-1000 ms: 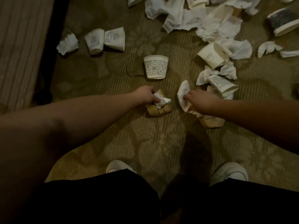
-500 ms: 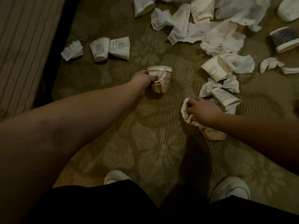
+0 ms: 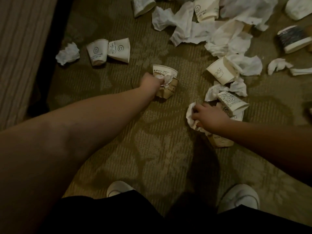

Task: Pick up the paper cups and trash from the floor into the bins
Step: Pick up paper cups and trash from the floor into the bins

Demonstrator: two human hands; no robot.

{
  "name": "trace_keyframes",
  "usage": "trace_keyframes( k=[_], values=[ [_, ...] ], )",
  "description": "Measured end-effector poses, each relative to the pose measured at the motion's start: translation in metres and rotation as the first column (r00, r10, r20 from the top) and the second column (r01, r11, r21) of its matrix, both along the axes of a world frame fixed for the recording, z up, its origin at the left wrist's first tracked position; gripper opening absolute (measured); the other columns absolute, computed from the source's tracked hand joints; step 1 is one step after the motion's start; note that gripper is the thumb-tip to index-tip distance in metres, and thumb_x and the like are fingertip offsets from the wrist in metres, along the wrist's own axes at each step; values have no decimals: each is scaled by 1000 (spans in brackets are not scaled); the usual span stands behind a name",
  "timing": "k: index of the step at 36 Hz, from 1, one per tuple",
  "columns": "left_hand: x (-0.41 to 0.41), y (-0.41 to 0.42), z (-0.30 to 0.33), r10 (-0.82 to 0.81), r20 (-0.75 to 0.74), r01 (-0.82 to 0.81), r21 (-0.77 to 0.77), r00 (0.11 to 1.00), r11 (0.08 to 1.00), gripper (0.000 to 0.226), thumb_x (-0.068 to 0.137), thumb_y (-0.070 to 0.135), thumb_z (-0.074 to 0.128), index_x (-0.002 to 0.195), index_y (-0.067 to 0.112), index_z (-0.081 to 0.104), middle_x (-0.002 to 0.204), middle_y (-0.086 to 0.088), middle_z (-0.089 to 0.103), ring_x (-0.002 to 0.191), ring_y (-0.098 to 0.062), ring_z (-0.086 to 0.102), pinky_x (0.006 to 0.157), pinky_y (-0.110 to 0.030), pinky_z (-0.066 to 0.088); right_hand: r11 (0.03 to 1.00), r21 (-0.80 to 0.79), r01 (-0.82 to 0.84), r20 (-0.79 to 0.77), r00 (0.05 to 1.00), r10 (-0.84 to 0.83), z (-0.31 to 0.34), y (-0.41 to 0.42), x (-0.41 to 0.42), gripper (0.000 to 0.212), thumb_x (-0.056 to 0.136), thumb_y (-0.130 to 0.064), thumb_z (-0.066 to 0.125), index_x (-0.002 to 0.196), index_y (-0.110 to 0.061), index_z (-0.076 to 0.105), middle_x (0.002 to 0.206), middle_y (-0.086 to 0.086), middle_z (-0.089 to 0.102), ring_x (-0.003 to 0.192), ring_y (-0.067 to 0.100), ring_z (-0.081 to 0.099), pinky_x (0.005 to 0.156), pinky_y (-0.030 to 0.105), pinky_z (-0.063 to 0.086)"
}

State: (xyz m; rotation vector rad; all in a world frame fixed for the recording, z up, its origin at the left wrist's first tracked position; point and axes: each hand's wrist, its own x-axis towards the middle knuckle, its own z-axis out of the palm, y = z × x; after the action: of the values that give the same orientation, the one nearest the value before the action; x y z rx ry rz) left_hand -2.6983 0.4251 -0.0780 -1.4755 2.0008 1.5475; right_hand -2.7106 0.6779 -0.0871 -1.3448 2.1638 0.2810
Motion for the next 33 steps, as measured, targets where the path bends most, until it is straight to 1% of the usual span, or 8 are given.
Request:
trace_keyframes(
  k=[9,12,14,16,18,25,30,33],
  values=[
    [17,-1,6,-75,46,74,24,996,997,59,84,12,75,136,11,47,130,-7,55,117,-25,56,98,-40,51,998,-29,52,55,997,-50,-7,1,-1,31,96,-29,58,127,-28,59,129,-4,53,109,19,54,74,26,34],
    [34,-6,8,-151,55,149,47,987,988,53,84,3,72,133,14,55,126,-6,61,111,-22,60,95,-39,54,996,-66,61,145,988,-50,-9,2,-4,27,97,-22,57,122,-20,64,125,-1,58,103,15,58,60,10,30],
    [46,-11,9,-240,80,236,50,968,970,52,82,2,73,129,17,59,119,-3,63,103,-20,63,85,-35,56,994,-101,53,174,984,-35,-9,4,-5,25,96,-20,58,120,-17,66,122,0,61,99,13,60,55,9,30],
    [61,-17,9,-343,126,336,73,931,939,48,81,3,74,123,21,60,112,-1,64,94,-17,64,73,-30,55,990,-128,53,159,987,-32,-8,6,-6,25,95,-23,59,118,-21,67,122,-2,61,103,14,60,65,11,29],
    [76,-24,7,-447,163,435,108,880,894,46,77,1,76,115,19,59,109,-4,67,91,-19,66,73,-32,55,986,-151,72,160,986,-47,-7,8,-8,20,94,-26,59,111,-24,69,121,-4,62,103,13,59,72,20,35],
    [82,-58,9,-561,180,534,178,808,826,74,76,-5,74,140,14,43,120,-6,63,101,-24,65,72,-32,52,990,-118,80,194,979,-56,-8,4,-15,21,95,-28,57,111,-23,68,119,-3,62,101,15,60,81,36,52],
    [60,-77,12,-561,196,538,162,804,827,88,79,-5,72,151,19,29,132,-7,57,101,-23,62,69,-30,50,993,-94,70,195,979,-50,-11,2,-17,26,95,-29,58,119,-21,67,125,-3,59,109,16,57,86,34,49],
    [53,-81,7,-599,227,575,166,768,801,90,78,-4,73,151,24,29,132,-9,57,106,-26,62,83,-38,55,993,-82,90,208,976,-71,-14,4,-17,29,96,-29,57,123,-21,65,129,-3,57,113,15,55,87,30,47]
  ],
)
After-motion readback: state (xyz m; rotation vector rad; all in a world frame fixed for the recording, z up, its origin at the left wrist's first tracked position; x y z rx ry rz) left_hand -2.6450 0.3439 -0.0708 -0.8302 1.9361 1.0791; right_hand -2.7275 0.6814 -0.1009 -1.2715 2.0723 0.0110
